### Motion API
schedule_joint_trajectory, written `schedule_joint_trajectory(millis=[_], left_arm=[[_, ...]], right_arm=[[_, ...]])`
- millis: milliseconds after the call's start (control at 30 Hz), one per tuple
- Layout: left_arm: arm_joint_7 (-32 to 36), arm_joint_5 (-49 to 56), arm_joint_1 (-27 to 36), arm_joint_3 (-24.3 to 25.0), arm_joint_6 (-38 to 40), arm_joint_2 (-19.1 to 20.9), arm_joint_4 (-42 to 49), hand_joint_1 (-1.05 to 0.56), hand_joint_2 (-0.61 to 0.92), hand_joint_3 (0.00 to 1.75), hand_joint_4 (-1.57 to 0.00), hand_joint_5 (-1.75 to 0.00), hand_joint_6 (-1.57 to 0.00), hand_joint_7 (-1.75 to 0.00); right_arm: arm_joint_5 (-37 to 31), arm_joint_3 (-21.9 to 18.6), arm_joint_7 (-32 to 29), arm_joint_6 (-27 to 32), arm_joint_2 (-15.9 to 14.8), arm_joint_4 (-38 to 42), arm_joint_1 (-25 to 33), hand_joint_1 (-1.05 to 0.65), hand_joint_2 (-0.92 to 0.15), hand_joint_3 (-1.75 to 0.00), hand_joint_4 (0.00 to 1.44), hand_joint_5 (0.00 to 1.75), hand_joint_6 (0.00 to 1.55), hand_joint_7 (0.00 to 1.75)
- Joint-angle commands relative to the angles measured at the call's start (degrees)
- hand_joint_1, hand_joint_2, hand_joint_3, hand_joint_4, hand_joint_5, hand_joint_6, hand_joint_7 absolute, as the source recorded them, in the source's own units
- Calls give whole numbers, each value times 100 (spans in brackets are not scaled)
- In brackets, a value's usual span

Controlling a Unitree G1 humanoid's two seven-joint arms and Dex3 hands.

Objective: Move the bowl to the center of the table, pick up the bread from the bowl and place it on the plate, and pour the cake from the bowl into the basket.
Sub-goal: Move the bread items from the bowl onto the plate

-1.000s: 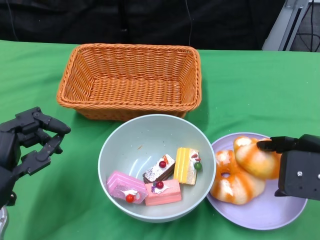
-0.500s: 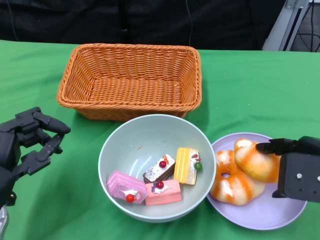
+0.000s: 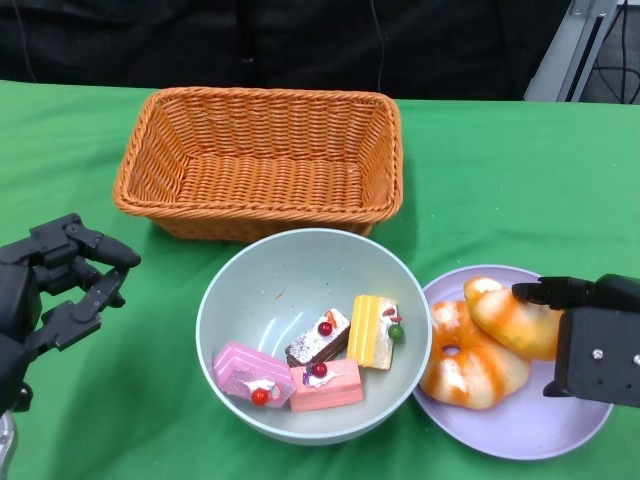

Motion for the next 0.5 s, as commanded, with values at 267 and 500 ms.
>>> schedule_joint_trajectory(millis=[267,500], left_arm=[[-30,-45,15,50,-22,124,17,-10,83,47,-80,-146,-84,-102],[14,17,22,44,-19,132,5,-10,83,47,-80,-147,-83,-103]], right_arm=[[13,2,-26,-75,-116,20,58,-57,-92,-9,97,10,23,2],[-59,8,-14,-124,-193,-35,60,-57,-92,-9,96,8,30,4]])
